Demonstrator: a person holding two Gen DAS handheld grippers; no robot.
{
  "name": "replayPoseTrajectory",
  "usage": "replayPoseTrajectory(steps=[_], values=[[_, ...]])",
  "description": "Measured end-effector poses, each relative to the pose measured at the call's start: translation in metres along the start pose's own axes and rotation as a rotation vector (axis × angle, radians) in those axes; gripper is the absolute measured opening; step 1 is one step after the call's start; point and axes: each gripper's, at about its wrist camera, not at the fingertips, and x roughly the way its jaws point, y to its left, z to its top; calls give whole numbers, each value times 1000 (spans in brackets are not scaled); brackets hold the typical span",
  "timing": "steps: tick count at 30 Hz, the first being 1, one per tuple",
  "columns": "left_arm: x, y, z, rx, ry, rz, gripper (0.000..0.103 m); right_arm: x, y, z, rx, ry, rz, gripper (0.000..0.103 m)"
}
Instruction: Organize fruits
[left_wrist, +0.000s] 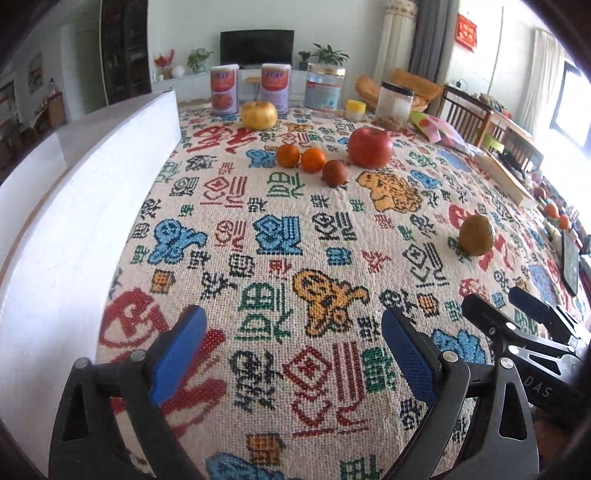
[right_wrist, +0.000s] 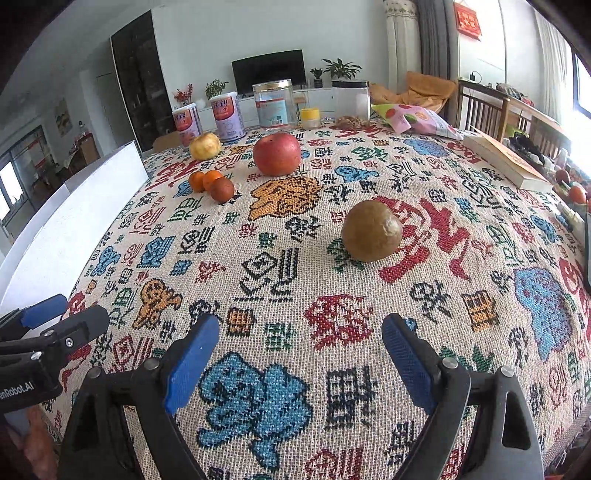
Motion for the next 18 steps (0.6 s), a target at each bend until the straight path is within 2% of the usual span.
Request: replayPoseTrajectory(steps=[3,8,14,18], values=[[13,-6,-2,28,0,38,97,6,2,1,-15,-5,-20,90],[29,-8,-7,41,24,78,97,20,2,-3,-17,36,-50,90],[40,-2,-9,8,77,71,97,22,-3,-4,1,45,-81,90],[41,-2,-9,9,75,73,97,23,1,-5,-18,55,-99,90]])
